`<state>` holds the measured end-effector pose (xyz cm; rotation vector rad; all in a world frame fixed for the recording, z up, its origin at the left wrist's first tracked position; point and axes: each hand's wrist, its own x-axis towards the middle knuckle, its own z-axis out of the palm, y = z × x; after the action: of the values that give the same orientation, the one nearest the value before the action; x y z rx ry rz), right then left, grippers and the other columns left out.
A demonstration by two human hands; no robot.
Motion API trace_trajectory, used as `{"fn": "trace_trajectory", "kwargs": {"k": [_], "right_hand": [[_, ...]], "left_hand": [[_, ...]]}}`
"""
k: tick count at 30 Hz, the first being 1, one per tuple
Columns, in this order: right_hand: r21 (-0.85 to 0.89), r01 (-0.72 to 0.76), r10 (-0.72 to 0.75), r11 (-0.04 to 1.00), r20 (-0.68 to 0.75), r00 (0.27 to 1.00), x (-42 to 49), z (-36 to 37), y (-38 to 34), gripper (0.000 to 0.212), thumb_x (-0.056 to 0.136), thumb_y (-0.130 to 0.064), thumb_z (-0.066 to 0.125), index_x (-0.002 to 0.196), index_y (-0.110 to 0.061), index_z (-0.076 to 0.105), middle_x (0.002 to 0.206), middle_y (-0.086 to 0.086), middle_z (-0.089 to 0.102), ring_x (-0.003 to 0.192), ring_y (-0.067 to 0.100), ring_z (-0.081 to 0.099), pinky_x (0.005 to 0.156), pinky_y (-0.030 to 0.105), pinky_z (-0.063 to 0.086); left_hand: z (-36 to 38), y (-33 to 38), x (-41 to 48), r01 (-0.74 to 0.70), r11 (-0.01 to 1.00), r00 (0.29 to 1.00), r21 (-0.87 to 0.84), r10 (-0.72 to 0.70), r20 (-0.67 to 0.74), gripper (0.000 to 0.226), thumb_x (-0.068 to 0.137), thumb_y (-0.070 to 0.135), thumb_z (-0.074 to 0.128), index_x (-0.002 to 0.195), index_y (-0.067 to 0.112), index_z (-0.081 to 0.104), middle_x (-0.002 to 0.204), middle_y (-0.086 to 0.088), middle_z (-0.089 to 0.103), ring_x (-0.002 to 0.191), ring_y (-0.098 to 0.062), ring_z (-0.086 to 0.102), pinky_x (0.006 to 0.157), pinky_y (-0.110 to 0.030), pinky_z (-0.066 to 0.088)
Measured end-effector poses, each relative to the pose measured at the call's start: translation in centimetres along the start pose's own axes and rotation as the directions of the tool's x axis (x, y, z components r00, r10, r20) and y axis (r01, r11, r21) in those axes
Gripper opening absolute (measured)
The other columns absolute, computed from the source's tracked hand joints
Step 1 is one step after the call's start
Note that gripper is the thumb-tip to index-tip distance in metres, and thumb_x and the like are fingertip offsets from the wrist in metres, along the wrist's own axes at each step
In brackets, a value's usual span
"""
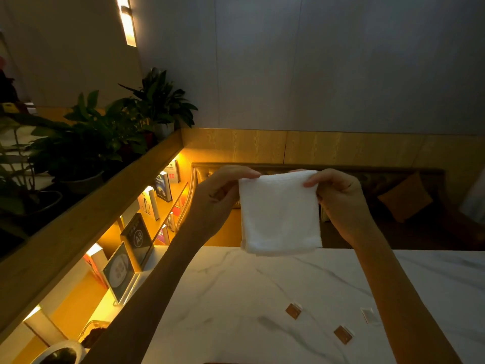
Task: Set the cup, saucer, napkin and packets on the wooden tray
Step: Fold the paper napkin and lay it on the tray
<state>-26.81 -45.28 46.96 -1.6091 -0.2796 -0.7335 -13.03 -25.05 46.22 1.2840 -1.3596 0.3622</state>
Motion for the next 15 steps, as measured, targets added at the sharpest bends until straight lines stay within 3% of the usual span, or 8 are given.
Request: {"fn": "trace_trajectory", "kwargs": {"k": [3, 11, 13, 14, 15], "right_hand": [[-0.005, -0.028, 0.028, 1.0, -0.021, 0.999, 0.2, 0.0, -0.3, 0.033, 0.089, -0.003, 0.053, 0.083, -0.028, 0.073, 0.108, -0.011, 0.067, 0.106, 0.016, 0.064, 0.07, 0.022, 0.058], [-0.053, -0.098, 0.096, 0.994, -0.047, 0.994, 0.4, 0.2, 0.0, 0.038, 0.092, 0.001, 0.05, 0.082, -0.028, 0.072, 0.1, -0.017, 0.066, 0.102, 0.011, 0.065, 0.07, 0.023, 0.058], [-0.002, -0.134, 0.134, 0.991, -0.049, 0.99, 0.6, 0.5, 0.0, 0.034, 0.093, -0.001, 0.05, 0.082, -0.026, 0.071, 0.1, -0.013, 0.066, 0.099, 0.014, 0.066, 0.069, 0.024, 0.058], [0.037, -0.152, 0.154, 0.988, -0.063, 0.986, 0.7, 0.7, 0.1, 0.032, 0.093, -0.004, 0.05, 0.082, -0.025, 0.071, 0.098, -0.012, 0.066, 0.094, 0.013, 0.067, 0.067, 0.023, 0.057], [0.059, -0.168, 0.173, 0.984, -0.089, 0.981, 0.8, 0.9, 0.3, 0.031, 0.094, -0.006, 0.05, 0.081, -0.026, 0.07, 0.096, -0.012, 0.065, 0.088, 0.012, 0.068, 0.063, 0.022, 0.056]], "left_hand": [[-0.4, -0.1, 0.2, -0.007, 1.0, 1.0, -0.024, 0.007, 0.021, 0.023, 0.091, 0.006, 0.048, 0.11, 0.01, 0.061, 0.116, -0.006, 0.058, 0.113, -0.011, 0.057, 0.085, -0.019, 0.052], [-0.7, -0.7, 0.1, 0.144, 0.983, 0.989, -0.114, -0.141, 0.039, 0.026, 0.092, 0.009, 0.049, 0.107, 0.02, 0.066, 0.119, -0.006, 0.06, 0.115, -0.016, 0.057, 0.084, -0.02, 0.053], [-0.6, -0.5, -0.1, 0.271, 0.937, 0.962, -0.219, -0.274, 0.019, 0.029, 0.096, 0.014, 0.048, 0.116, 0.029, 0.064, 0.122, 0.004, 0.063, 0.116, -0.015, 0.059, 0.086, -0.024, 0.054], [-0.4, -0.7, -0.5, 0.362, 0.898, 0.931, -0.248, -0.361, 0.05, 0.031, 0.101, 0.027, 0.043, 0.128, 0.029, 0.057, 0.128, 0.017, 0.059, 0.119, -0.006, 0.057, 0.094, -0.027, 0.051], [0.1, 0.2, -1.5, 0.488, 0.826, 0.872, -0.282, -0.474, 0.12, 0.049, 0.099, 0.047, 0.031, 0.139, 0.022, 0.046, 0.136, 0.033, 0.046, 0.123, 0.012, 0.048, 0.106, -0.025, 0.042]]}}
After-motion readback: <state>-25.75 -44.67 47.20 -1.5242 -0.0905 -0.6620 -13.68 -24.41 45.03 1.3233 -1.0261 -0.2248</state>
